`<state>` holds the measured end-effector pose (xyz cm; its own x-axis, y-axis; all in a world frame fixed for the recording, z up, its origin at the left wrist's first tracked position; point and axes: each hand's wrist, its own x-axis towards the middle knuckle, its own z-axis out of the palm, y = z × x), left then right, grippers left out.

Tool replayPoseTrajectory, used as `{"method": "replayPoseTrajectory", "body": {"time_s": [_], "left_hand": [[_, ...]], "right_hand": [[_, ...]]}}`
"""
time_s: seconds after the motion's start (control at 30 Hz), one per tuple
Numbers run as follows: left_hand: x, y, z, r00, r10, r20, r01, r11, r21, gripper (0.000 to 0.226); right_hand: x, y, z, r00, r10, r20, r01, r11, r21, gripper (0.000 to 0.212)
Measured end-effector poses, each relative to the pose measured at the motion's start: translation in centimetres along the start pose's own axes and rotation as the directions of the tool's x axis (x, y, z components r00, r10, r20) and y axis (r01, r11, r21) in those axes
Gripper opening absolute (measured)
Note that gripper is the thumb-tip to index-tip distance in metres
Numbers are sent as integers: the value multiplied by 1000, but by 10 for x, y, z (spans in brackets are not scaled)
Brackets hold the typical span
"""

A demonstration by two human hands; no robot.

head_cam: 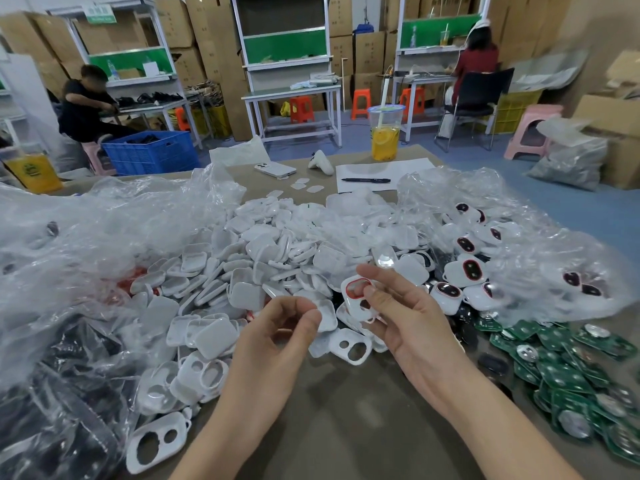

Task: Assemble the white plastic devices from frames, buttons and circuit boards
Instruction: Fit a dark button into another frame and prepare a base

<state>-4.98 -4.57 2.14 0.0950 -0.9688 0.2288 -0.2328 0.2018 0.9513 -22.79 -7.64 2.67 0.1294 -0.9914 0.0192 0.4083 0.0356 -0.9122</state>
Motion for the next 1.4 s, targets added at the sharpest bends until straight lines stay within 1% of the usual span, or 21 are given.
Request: {"method": "replayPoseTrajectory", "body": {"time_s": [0.17, 0.37, 0.47, 0.53, 0.6, 0.67, 0.73, 0.77, 0.83, 0.9, 1.0, 1.07, 1.13, 1.23, 1.3, 1.4], "left_hand": [[1, 2, -1, 1000, -1, -30, 1, 1000, -16, 13], [-2, -3, -1, 999, 23, 44, -27, 996, 90, 16], [-3, -4, 0, 996, 61, 62, -70, 986, 153, 19], [-3, -3, -1, 989, 118, 90, -134, 968, 211, 21], [-5, -4, -3, 967, 187, 175, -234, 922, 309, 19], [-10, -6, -2, 929, 217, 299, -331, 850, 409, 15], [-13, -9, 0, 887, 244, 392, -423, 770, 478, 14], [-13, -9, 1, 870, 252, 423, -455, 740, 496, 17], [-13, -8, 1, 853, 249, 458, -482, 712, 511, 27], [-12, -8, -1, 863, 239, 445, -466, 714, 522, 35], [-10, -7, -5, 905, 247, 346, -408, 731, 547, 38], [-9, -7, -7, 932, 264, 249, -361, 739, 569, 32], [-8, -8, -9, 947, 294, 131, -311, 730, 609, 22], [-5, -10, -15, 956, 294, 14, -217, 670, 710, 18], [-3, -11, -18, 969, 246, 3, -158, 613, 774, 18], [-2, -14, -17, 987, 158, 32, -105, 479, 872, 23]], "right_hand": [[1, 1, 0, 1000, -10, -2, 10, 1000, 5, 30], [1, 1, -2, 998, -52, -27, 54, 997, 64, 36], [1, 2, -1, 997, -74, -31, 76, 996, 55, 41], [1, 1, -2, 996, -87, -29, 89, 994, 60, 45], [1, 1, -4, 995, -93, -29, 95, 993, 66, 48], [1, 2, -5, 995, -88, -37, 91, 992, 89, 49], [2, 1, -7, 996, -73, -45, 78, 987, 141, 50], [2, 1, -9, 997, -64, -45, 71, 982, 173, 51], [2, -1, -11, 998, -48, -41, 56, 970, 237, 53], [2, -3, -14, 998, -37, -45, 49, 955, 293, 54], [2, -4, -16, 999, -19, -50, 36, 928, 370, 56], [0, -5, -15, 999, -18, -43, 33, 921, 389, 53], [-2, -5, -13, 999, -28, -27, 36, 928, 371, 45], [-4, -5, -9, 999, -47, -20, 51, 960, 275, 26], [-4, -3, -8, 999, -28, -35, 36, 970, 240, 27], [-5, -3, -5, 999, 14, -42, -4, 973, 231, 36]]}}
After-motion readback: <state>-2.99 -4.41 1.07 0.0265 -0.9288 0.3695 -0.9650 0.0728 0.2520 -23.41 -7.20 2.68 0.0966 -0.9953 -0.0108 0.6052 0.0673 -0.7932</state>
